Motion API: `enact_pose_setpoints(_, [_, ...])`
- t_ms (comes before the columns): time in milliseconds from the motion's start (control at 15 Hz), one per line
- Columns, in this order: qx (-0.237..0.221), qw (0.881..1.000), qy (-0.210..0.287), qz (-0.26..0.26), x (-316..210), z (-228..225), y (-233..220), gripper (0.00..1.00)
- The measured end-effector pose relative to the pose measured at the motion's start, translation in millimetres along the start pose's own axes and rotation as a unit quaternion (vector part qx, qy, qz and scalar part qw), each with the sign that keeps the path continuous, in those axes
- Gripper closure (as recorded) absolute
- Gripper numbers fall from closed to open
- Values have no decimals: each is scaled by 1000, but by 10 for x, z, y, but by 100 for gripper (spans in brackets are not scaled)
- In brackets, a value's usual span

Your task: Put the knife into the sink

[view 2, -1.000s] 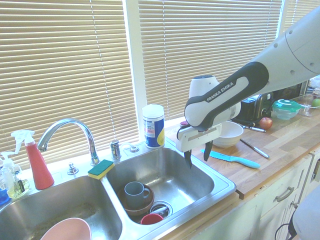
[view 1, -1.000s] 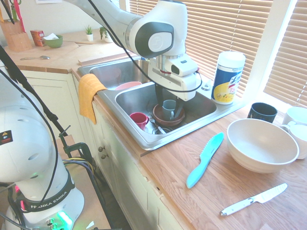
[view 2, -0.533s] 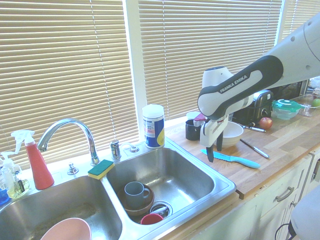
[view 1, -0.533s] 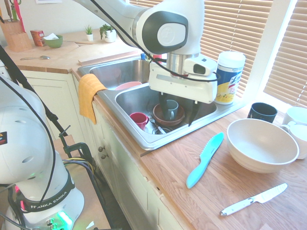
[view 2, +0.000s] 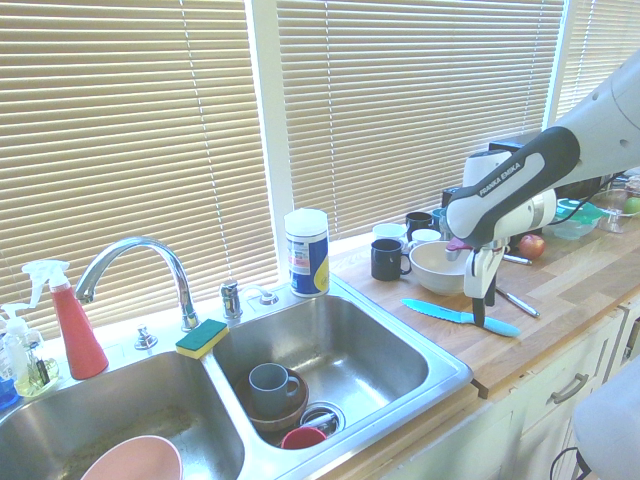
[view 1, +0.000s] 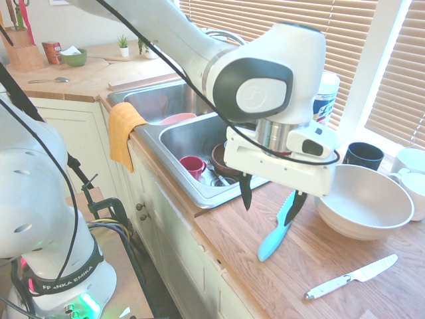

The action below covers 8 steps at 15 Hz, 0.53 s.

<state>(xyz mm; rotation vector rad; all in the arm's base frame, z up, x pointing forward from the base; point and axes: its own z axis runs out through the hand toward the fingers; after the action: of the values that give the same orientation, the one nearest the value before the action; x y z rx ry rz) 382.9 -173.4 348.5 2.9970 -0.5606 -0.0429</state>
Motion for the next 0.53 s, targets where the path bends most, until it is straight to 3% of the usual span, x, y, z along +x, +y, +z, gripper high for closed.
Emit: enact_pose_setpoints(533, [2, 1000, 1, 25, 291, 357, 101, 0])
